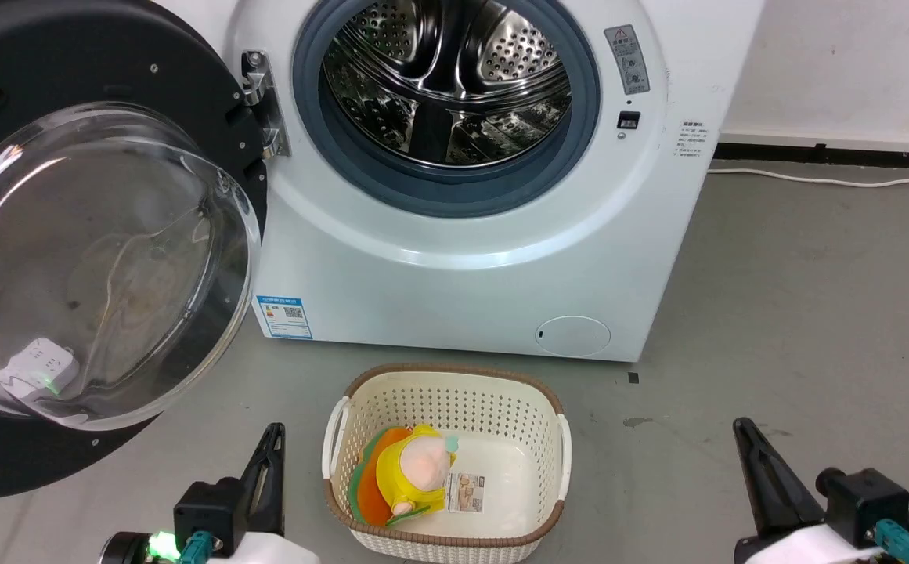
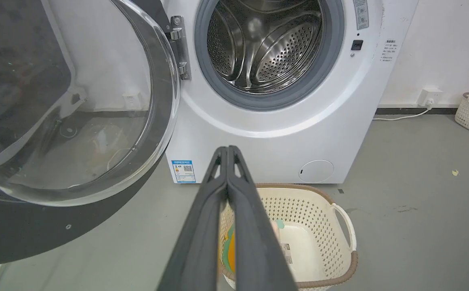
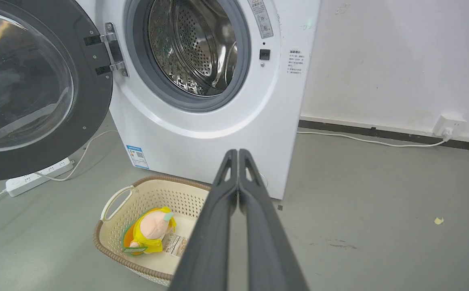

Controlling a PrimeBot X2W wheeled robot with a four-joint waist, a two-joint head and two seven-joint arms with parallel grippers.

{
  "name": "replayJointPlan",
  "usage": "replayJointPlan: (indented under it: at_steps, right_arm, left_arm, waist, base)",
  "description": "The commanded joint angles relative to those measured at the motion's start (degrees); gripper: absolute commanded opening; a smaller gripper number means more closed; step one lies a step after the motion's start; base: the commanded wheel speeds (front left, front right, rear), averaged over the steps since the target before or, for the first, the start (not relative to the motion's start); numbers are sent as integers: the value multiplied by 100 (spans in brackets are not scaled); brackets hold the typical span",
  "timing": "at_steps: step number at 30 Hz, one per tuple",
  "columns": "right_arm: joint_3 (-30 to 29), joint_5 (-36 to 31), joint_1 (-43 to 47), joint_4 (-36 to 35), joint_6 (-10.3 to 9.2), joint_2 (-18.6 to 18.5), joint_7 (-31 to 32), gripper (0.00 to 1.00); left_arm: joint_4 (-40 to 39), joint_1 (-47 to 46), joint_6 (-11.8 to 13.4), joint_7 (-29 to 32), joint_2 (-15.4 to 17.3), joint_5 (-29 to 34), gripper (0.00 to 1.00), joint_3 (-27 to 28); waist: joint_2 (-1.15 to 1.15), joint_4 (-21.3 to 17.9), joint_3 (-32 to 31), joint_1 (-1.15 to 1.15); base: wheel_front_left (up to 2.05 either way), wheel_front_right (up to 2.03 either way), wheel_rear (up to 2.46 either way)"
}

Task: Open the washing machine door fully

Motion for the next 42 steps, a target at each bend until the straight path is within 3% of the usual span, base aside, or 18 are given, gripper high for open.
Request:
replayJointPlan:
  at_steps: [1,42]
  right_arm:
    - [11,-49,-138,-57,3,3,40,0]
    - [116,-277,-331,-222,5,5,545,0]
  left_arm:
    - [-45,-116,-25,37,-18,52,0,42]
    - [-262,-268,-125,538,-123,247,0,328]
  waist:
    - [0,-2,3,0]
    - [0,-66,78,0]
  base:
    - [0,0,0]
    - [0,0,0]
